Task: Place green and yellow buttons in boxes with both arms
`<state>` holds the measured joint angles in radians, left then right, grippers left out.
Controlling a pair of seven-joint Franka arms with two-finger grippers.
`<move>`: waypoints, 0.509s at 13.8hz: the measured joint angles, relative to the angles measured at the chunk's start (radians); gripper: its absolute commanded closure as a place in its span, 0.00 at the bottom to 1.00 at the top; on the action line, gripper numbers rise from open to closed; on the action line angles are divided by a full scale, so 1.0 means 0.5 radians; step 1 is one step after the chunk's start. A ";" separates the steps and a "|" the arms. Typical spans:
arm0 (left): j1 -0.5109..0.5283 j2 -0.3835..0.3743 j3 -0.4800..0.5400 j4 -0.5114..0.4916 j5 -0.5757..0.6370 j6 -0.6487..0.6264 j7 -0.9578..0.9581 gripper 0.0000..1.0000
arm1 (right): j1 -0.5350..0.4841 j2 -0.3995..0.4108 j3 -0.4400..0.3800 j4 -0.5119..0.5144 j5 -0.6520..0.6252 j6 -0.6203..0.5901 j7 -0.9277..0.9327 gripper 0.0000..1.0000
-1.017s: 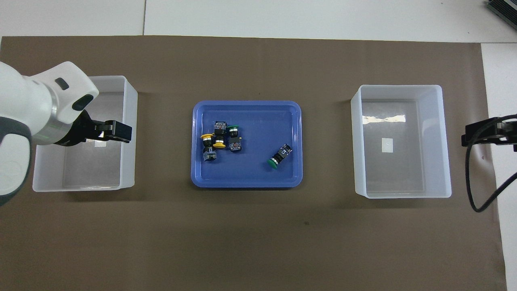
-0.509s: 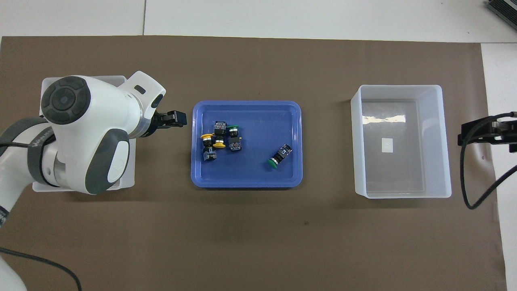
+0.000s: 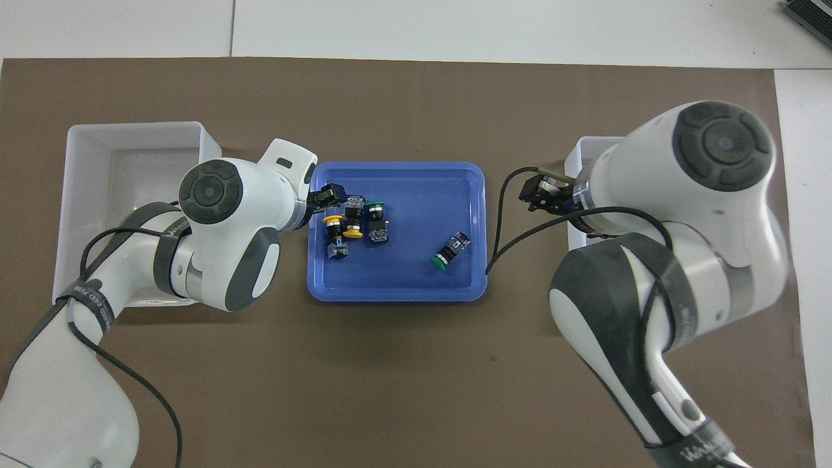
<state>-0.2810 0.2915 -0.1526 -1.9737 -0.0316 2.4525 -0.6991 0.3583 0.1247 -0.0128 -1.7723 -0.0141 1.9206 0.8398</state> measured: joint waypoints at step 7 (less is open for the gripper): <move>-0.017 0.045 0.008 -0.094 0.000 0.182 -0.041 0.32 | 0.168 0.314 0.000 -0.163 0.318 0.547 0.713 0.00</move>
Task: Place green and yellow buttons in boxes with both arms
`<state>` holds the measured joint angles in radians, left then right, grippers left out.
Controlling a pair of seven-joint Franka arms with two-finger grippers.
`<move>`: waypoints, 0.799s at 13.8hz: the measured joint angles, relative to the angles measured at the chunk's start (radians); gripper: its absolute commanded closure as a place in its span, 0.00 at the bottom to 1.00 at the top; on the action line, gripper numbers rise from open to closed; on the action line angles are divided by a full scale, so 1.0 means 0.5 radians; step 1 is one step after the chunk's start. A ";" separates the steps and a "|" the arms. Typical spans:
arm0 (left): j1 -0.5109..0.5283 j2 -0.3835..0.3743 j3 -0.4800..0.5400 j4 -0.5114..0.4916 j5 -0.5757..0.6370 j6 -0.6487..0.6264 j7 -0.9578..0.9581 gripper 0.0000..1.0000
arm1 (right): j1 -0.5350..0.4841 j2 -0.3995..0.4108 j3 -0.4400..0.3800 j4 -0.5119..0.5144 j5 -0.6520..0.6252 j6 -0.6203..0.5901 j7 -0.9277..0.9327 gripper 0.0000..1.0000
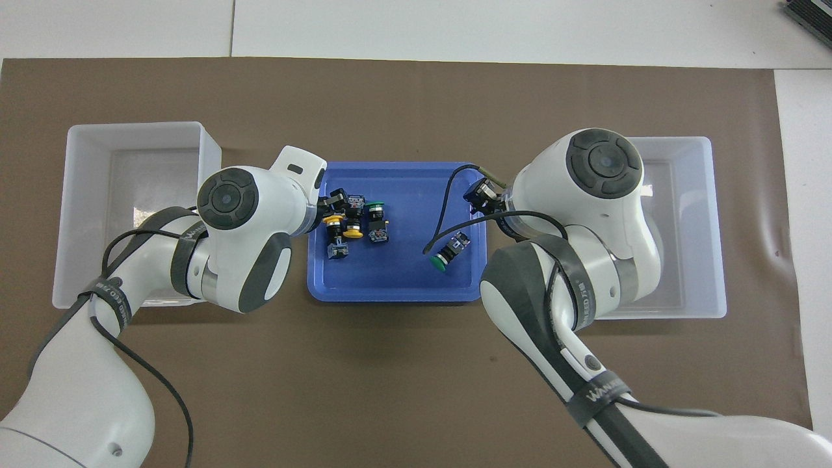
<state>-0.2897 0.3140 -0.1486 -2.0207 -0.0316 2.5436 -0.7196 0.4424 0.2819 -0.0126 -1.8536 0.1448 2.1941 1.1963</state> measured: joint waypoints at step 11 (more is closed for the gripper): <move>-0.124 0.005 -0.006 -0.105 0.000 0.084 -0.172 0.42 | 0.210 0.188 -0.017 -0.085 0.054 0.177 0.111 0.00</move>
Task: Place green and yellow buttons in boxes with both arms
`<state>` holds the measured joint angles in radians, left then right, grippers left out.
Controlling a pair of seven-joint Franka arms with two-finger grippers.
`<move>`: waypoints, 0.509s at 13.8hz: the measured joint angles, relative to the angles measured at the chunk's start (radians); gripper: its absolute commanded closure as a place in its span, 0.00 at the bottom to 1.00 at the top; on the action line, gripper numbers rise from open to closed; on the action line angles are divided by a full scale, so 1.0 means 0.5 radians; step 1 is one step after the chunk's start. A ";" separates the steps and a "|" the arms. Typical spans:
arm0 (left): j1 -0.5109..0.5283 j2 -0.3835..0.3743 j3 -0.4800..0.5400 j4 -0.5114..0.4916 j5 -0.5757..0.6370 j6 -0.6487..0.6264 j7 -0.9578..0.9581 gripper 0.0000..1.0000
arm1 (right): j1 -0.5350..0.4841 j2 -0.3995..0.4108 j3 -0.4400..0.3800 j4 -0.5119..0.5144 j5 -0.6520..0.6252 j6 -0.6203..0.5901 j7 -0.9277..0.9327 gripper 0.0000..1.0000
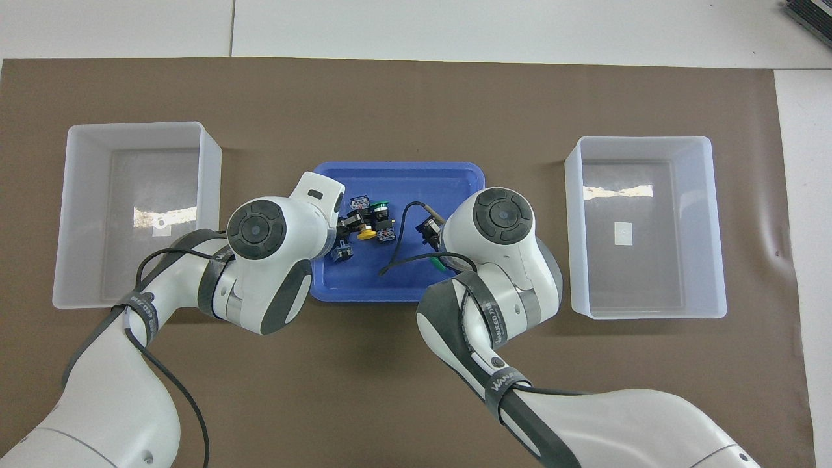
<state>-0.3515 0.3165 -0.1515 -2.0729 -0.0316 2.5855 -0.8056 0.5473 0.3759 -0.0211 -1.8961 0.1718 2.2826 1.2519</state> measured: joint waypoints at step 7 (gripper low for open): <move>-0.021 0.000 0.009 -0.030 0.000 0.038 -0.028 1.00 | 0.000 0.001 -0.001 -0.004 -0.002 0.070 -0.012 0.00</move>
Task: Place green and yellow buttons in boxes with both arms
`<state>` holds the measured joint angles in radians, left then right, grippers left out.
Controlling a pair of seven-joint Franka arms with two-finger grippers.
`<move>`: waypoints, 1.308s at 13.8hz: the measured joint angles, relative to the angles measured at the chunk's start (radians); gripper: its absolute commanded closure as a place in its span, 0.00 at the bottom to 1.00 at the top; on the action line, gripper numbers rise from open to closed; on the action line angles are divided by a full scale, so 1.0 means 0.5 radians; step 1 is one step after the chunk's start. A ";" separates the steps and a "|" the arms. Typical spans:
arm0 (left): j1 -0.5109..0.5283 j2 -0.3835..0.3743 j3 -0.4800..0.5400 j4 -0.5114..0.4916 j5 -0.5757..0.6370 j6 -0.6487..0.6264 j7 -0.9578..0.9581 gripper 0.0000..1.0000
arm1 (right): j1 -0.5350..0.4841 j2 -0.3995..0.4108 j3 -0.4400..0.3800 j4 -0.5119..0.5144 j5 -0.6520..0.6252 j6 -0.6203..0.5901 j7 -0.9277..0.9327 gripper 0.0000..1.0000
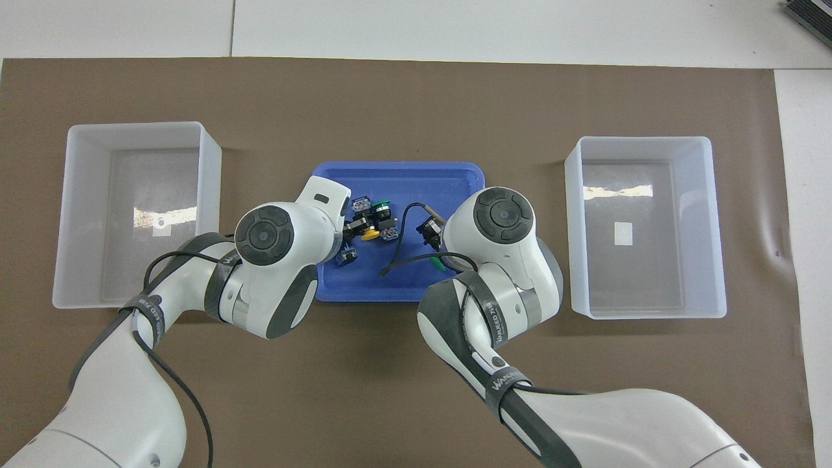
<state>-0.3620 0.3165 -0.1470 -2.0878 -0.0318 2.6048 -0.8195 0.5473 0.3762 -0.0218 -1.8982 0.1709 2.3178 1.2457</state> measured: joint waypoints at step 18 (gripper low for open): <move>0.711 0.000 0.037 0.815 -0.003 -0.893 0.903 1.00 | -0.090 -0.016 -0.011 0.107 0.000 -0.053 0.006 1.00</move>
<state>-0.0067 0.3167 -0.1286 -1.6803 -0.0331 2.1581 -0.3677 0.5024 0.3681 -0.0272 -1.8445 0.1711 2.2911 1.2489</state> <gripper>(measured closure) 0.683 0.674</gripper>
